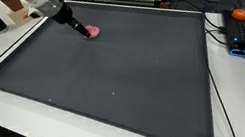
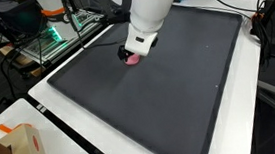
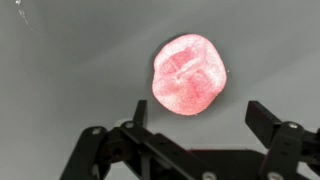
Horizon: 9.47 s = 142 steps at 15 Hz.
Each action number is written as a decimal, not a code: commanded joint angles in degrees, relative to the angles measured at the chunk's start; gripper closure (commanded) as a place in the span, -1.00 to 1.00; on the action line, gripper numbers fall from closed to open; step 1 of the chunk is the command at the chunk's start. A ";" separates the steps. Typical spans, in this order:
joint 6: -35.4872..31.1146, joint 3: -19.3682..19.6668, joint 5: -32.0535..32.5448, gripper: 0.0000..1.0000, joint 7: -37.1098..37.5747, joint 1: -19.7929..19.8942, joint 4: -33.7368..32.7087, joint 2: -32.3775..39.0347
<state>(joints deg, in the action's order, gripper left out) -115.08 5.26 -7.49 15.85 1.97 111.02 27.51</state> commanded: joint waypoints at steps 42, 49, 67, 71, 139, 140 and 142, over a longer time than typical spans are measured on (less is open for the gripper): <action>1.72 -14.62 30.58 -1.00 -46.22 -9.31 18.71 -17.06; 2.17 -14.45 29.76 -1.00 -45.47 -9.37 17.29 -15.60; 2.58 -9.43 16.55 -1.00 -24.70 -5.31 -0.65 -0.56; 3.67 -6.94 13.80 -1.00 -17.73 -4.21 -4.31 1.46; -22.36 -5.27 8.73 0.29 -37.44 1.75 19.78 -8.73; -22.30 -5.26 8.89 0.46 -37.70 1.76 19.76 -8.76; -22.29 -5.29 9.20 0.71 -38.18 1.72 19.76 -8.80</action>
<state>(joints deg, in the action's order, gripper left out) -136.04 0.59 0.08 -21.25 2.95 129.57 18.54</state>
